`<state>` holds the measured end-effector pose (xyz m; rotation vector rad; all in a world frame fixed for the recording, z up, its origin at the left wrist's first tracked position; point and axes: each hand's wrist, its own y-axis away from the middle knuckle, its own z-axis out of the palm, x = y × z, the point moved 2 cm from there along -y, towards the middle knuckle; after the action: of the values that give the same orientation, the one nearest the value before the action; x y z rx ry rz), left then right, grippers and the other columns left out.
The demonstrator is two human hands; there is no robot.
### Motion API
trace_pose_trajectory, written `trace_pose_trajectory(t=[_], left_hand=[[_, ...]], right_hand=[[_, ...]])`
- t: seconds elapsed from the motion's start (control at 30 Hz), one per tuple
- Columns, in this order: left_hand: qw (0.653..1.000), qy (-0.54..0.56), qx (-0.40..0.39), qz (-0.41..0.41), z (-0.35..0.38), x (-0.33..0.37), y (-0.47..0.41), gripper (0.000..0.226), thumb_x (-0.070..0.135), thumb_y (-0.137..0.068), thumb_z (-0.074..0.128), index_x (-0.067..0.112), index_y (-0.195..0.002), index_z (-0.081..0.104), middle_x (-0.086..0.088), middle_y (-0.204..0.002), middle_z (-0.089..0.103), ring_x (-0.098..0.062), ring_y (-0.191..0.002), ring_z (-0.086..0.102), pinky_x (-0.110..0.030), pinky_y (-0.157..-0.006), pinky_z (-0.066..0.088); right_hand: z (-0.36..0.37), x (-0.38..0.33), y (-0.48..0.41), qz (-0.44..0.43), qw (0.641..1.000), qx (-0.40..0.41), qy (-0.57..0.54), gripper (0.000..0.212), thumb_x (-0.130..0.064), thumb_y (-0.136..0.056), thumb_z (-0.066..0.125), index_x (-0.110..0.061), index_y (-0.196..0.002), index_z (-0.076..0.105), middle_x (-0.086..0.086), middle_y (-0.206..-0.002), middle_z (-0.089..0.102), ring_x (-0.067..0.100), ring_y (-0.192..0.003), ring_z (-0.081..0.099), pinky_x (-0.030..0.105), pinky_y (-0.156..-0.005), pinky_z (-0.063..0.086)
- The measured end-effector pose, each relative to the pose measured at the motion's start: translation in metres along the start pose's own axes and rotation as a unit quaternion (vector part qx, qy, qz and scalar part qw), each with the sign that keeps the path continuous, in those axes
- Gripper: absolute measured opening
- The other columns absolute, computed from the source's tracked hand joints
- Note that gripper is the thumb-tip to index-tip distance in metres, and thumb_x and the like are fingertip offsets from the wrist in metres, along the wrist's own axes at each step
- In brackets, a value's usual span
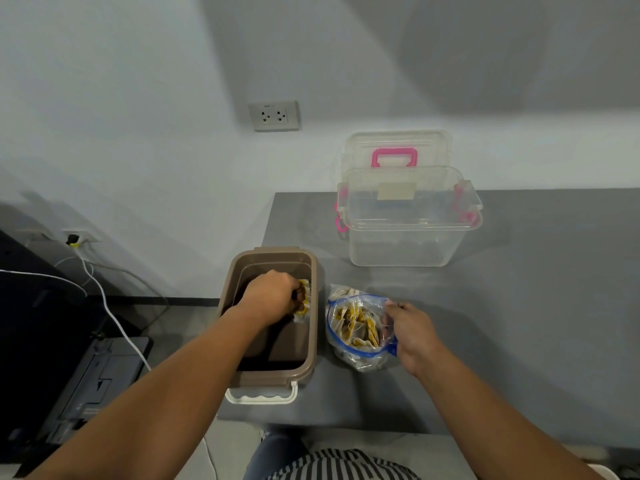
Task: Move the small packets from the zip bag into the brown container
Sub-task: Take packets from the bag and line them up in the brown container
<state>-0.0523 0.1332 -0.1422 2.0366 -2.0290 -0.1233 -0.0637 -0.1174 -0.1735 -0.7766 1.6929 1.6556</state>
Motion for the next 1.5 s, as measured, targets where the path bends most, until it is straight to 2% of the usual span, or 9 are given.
trace_pose_trajectory(t=[0.17,0.37,0.53,0.67,0.8,0.97,1.17,1.33,1.5], left_hand=[[0.995,0.093,0.041,-0.018,-0.025,-0.005,0.003,0.005,0.025,-0.086,0.072,0.029,-0.085,0.074,0.014,-0.077,0.07,-0.004,-0.075,0.066,-0.031,-0.079,0.057],[0.969,0.204,0.141,-0.017,-0.066,0.018,0.018,0.005,0.033,-0.088,0.073,0.029,-0.086,0.074,0.015,-0.081,0.069,-0.001,-0.079,0.063,-0.022,-0.072,0.051],[0.982,0.148,0.118,-0.001,-0.071,0.035,0.029,0.003,0.03,-0.091,0.07,0.029,-0.09,0.073,0.017,-0.078,0.066,0.005,-0.07,0.057,-0.004,-0.053,0.036],[0.975,0.184,0.124,-0.018,-0.06,0.029,0.041,0.007,0.034,-0.091,0.069,0.028,-0.09,0.074,0.017,-0.077,0.067,0.004,-0.073,0.061,-0.017,-0.073,0.052],[0.957,0.244,0.143,0.06,-0.057,0.048,0.054,0.003,0.032,-0.09,0.071,0.031,-0.088,0.072,0.016,-0.075,0.066,0.005,-0.072,0.06,-0.018,-0.073,0.05],[0.975,0.105,0.089,0.176,-0.038,0.088,0.05,0.014,0.032,-0.091,0.069,0.03,-0.104,0.073,0.013,-0.096,0.069,-0.001,-0.088,0.06,-0.026,-0.084,0.052],[0.974,-0.097,0.013,0.202,-0.006,0.12,0.03,0.026,0.027,-0.096,0.056,0.031,-0.117,0.069,0.001,-0.109,0.067,-0.022,-0.101,0.063,-0.039,-0.082,0.056],[0.967,-0.157,0.02,0.201,0.004,0.129,0.022,0.021,0.022,-0.097,0.056,0.028,-0.109,0.071,-0.003,-0.101,0.066,-0.025,-0.092,0.063,-0.034,-0.066,0.048],[0.973,-0.144,0.003,0.181,0.008,0.127,0.016,0.018,0.028,-0.097,0.057,0.027,-0.106,0.073,-0.002,-0.102,0.063,-0.023,-0.092,0.062,-0.034,-0.072,0.054]], right_hand=[[-0.001,0.0,0.002,-0.005,1.0,-0.011,0.01,0.02,-0.023,-0.104,0.053,-0.005,-0.1,0.063,0.016,-0.096,0.072,0.034,-0.091,0.072,0.05,-0.085,0.061],[-0.003,0.001,0.004,-0.017,0.999,-0.022,0.022,0.023,-0.025,-0.105,0.052,-0.009,-0.091,0.059,0.012,-0.085,0.068,0.026,-0.079,0.068,0.043,-0.079,0.061],[-0.003,0.0,0.006,-0.016,0.999,-0.025,0.021,0.022,-0.025,-0.105,0.051,-0.01,-0.091,0.059,0.012,-0.088,0.068,0.027,-0.083,0.069,0.042,-0.079,0.062],[-0.004,0.0,0.007,-0.022,0.999,-0.035,0.021,0.023,-0.024,-0.105,0.052,-0.008,-0.088,0.058,0.011,-0.076,0.065,0.024,-0.071,0.064,0.041,-0.071,0.061],[-0.005,0.002,0.01,-0.025,0.999,-0.04,0.016,0.022,-0.023,-0.105,0.051,-0.007,-0.091,0.057,0.007,-0.075,0.062,0.019,-0.067,0.06,0.033,-0.065,0.055],[-0.004,0.005,0.009,-0.027,0.999,-0.04,-0.014,0.021,-0.02,-0.105,0.05,0.0,-0.104,0.056,0.015,-0.088,0.062,0.029,-0.075,0.058,0.042,-0.075,0.053],[-0.006,0.007,0.009,-0.029,0.999,-0.044,-0.002,0.021,-0.02,-0.105,0.049,-0.001,-0.103,0.056,0.02,-0.094,0.066,0.03,-0.082,0.064,0.052,-0.083,0.059],[-0.007,0.007,0.009,-0.026,0.999,-0.045,-0.011,0.024,-0.018,-0.106,0.048,0.004,-0.11,0.055,0.028,-0.109,0.067,0.035,-0.092,0.068,0.057,-0.089,0.058],[-0.008,0.007,0.007,-0.02,0.999,-0.042,-0.021,0.027,-0.019,-0.106,0.048,0.006,-0.114,0.053,0.031,-0.114,0.066,0.04,-0.096,0.068,0.06,-0.09,0.056]])
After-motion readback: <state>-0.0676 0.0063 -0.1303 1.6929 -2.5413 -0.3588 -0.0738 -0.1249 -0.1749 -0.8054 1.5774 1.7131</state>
